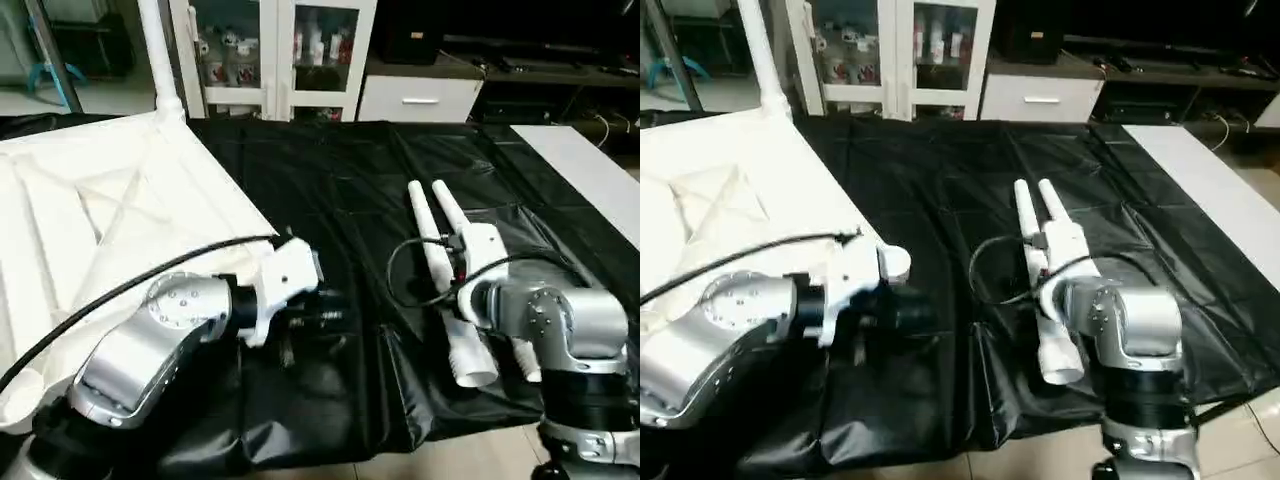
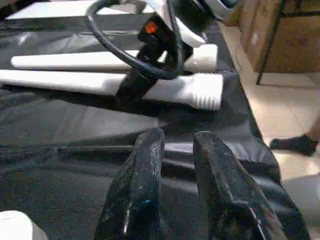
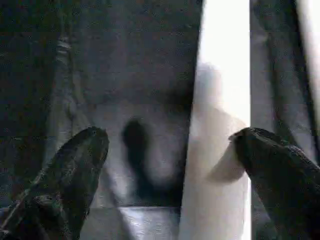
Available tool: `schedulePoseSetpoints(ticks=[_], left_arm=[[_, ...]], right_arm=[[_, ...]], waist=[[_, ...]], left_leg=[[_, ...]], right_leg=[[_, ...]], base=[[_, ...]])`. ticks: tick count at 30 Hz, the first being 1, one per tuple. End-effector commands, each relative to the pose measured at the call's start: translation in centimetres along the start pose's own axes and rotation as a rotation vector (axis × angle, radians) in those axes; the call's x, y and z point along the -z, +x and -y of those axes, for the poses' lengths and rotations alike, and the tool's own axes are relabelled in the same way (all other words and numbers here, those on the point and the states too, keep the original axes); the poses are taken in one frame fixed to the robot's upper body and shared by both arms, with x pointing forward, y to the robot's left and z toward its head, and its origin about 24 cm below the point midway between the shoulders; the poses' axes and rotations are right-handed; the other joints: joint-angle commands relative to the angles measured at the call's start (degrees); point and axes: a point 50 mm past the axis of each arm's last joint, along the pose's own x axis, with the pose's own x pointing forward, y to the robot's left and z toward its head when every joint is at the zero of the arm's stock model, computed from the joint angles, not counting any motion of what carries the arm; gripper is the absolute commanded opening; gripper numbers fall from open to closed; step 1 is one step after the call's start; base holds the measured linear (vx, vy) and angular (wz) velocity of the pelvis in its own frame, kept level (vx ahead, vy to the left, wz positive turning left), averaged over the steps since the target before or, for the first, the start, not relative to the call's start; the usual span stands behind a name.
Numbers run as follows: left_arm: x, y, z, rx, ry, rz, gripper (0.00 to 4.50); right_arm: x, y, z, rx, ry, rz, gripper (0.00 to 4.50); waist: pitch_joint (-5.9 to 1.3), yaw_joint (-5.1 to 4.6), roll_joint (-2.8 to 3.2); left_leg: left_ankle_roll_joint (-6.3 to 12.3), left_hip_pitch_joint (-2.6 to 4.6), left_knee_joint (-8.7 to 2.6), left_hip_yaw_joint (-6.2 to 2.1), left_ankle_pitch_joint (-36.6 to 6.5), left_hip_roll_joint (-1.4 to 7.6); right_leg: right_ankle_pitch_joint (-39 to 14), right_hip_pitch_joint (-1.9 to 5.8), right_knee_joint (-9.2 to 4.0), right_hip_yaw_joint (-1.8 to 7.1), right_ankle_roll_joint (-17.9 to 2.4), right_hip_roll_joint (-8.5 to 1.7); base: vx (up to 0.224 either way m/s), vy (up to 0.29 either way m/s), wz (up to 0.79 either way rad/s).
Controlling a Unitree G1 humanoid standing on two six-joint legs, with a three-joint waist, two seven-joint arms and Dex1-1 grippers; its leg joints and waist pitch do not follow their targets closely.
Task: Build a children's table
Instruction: Pick table leg
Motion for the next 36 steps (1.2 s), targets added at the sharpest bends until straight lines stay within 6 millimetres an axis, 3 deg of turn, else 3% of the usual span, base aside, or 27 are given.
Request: schedulePoseSetpoints(ticks=[1,2,7,9,17,21,30,33,34,36], left_arm=[[-0.4,0.2,0.4,0.024,0.018,0.0,1.17],[-0.5,0.1,0.2,0.016,0.022,-0.005,1.17],[-0.6,0.1,0.2,0.012,0.023,-0.008,1.17],[-0.6,0.1,0.3,0.013,0.027,-0.013,1.17],[-0.7,-0.1,-0.1,-0.016,0.041,-0.022,1.17],[-0.8,-0.2,-0.1,-0.019,0.039,-0.021,1.17],[-0.8,-0.5,-0.6,-0.052,-0.006,-0.004,1.17],[-1.0,-0.6,-2.1,-0.167,-0.015,0.033,1.17],[-1.1,-0.6,-2.4,-0.187,-0.02,0.04,1.34],[-1.3,-0.5,-3.4,-0.272,-0.058,0.069,1.44]], right_arm=[[0.7,0.2,0.6,0.023,0.012,-0.05,4.49],[0.8,0.1,0.6,0.03,0.022,-0.068,4.49],[1.2,0.4,0.9,0.04,0.047,-0.089,4.49],[1.4,0.6,1.2,0.053,0.05,-0.102,4.21],[1.2,0.9,1.5,0.078,0.055,-0.096,3.45],[1.1,1.0,1.5,0.078,0.057,-0.094,3.24],[0.3,0.7,1.5,0.078,0.069,-0.052,2.42],[-0.5,0.2,1.5,0.073,0.055,0.012,2.27],[-0.7,0.2,1.4,0.071,0.048,0.03,2.03],[-1.6,-0.2,1.2,0.038,0.032,0.109,1.97]], waist=[[-3.24,-0.02,0.68],[-3.28,0.04,0.97],[-3.37,0.09,0.68],[-3.37,0.1,0.43],[-3.39,0.22,0.31],[-3.37,0.23,0.15],[-3.26,0.2,0.28],[-3.27,0.26,0.42],[-3.27,0.33,0.34],[-3.3,0.35,0.06]], left_leg=[[-5.97,0.5,-4.17,0.24,-11.7,0.43],[-6.0,0.52,-4.16,0.19,-11.5,0.4],[-5.96,0.5,-4.09,0.22,-11.2,0.42],[-5.86,0.46,-4.06,0.26,-10.7,0.43],[-5.74,0.43,-3.98,0.31,-10.0,0.38],[-5.59,0.4,-3.96,0.32,-9.9,0.37],[-5.51,0.39,-3.98,0.27,-11.7,0.31],[-5.49,0.48,-3.96,0.27,-12.4,0.29],[-5.44,0.56,-3.94,0.27,-12.8,0.29],[-5.34,0.36,-3.98,0.19,-13.0,0.29]], right_leg=[[-12.9,2.26,-3.84,2.21,-4.2,-1.89],[-12.8,2.3,-3.78,2.22,-4.3,-1.95],[-12.2,2.37,-3.71,2.18,-4.5,-2.0],[-11.6,2.4,-3.65,2.18,-4.7,-1.99],[-11.8,2.47,-3.58,2.17,-4.6,-2.06],[-12.2,2.47,-3.58,2.16,-4.4,-2.05],[-15.3,2.27,-3.89,2.14,-3.9,-2.09],[-16.2,2.17,-4.07,2.14,-3.5,-2.01],[-16.6,2.13,-4.21,2.15,-3.3,-2.04],[-17.6,2.28,-4.23,2.08,-2.8,-2.09]], base=[[0.0,0.0,0.0],[0.0,0.0,0.0],[0.0,0.0,0.0],[0.0,0.0,0.0],[0.0,0.0,0.0],[0.0,0.0,0.0],[0.0,0.0,0.0],[0.0,0.0,0.0],[0.0,0.0,0.0],[0.0,0.0,0.0]])
